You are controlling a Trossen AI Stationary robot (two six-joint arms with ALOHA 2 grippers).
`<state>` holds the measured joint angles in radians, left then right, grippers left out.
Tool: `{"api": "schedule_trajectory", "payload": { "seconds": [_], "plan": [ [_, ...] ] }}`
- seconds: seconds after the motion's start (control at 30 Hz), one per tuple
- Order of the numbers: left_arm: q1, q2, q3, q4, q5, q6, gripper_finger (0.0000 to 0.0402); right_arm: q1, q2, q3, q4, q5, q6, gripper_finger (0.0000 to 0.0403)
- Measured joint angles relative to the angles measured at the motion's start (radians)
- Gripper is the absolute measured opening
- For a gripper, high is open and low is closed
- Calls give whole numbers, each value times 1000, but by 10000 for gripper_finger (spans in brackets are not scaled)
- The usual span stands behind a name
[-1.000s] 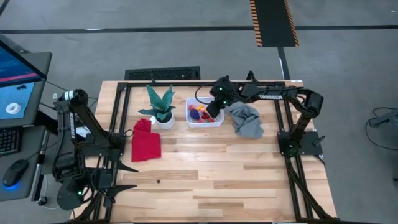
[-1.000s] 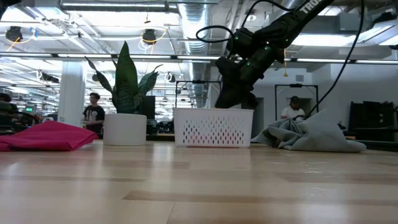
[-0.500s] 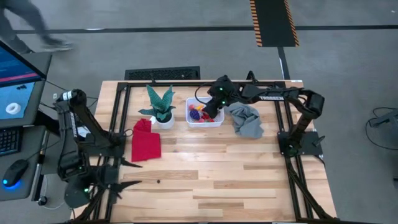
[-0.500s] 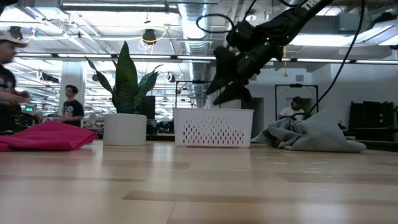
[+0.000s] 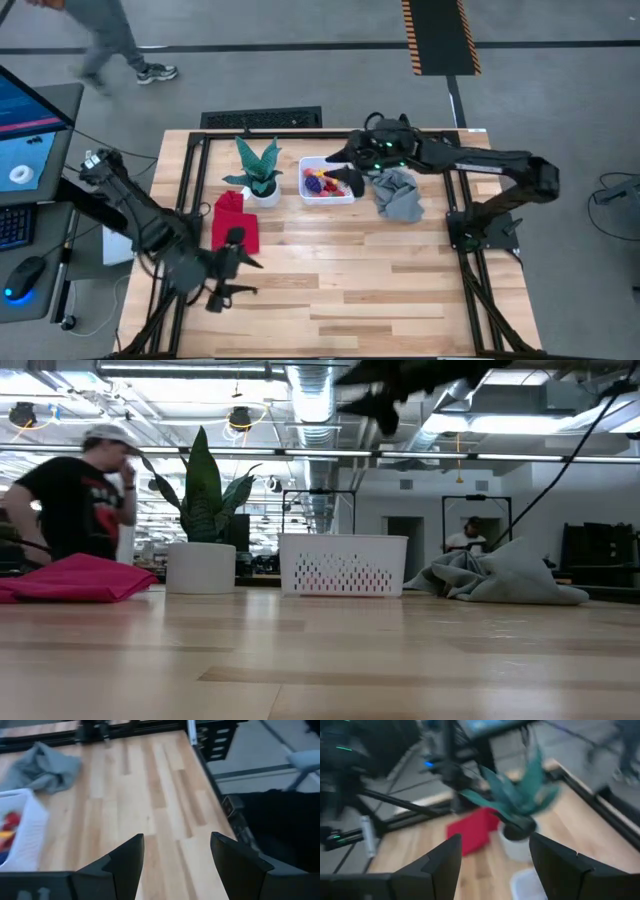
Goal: Pick and placing Produce into tupperware
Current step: Put the blueberry into the white bin
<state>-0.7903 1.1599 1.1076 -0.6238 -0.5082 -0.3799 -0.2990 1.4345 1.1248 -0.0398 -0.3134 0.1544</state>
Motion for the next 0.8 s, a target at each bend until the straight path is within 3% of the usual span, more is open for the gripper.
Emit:
{"api": "schedule_trajectory", "payload": {
  "seconds": [0.13, 0.37, 0.57, 0.67, 0.8],
  "plan": [
    [143, 0, 0, 65, 186, 110, 221, 74, -81, 0, -4, 0, -54, 255],
    [362, 0, 0, 66, 354, 212, 221, 250, -184, 0, -52, 0, -154, 255],
    [506, 0, -7, -52, 396, 215, 221, 446, -212, 0, -110, 45, -182, 255],
    [569, -10, -96, -35, 459, 170, 221, 560, -204, -1, -111, 131, -218, 255],
    [585, -36, -276, 120, 569, 91, 221, 703, -198, 0, -94, 229, -281, 255]
  ]
}}
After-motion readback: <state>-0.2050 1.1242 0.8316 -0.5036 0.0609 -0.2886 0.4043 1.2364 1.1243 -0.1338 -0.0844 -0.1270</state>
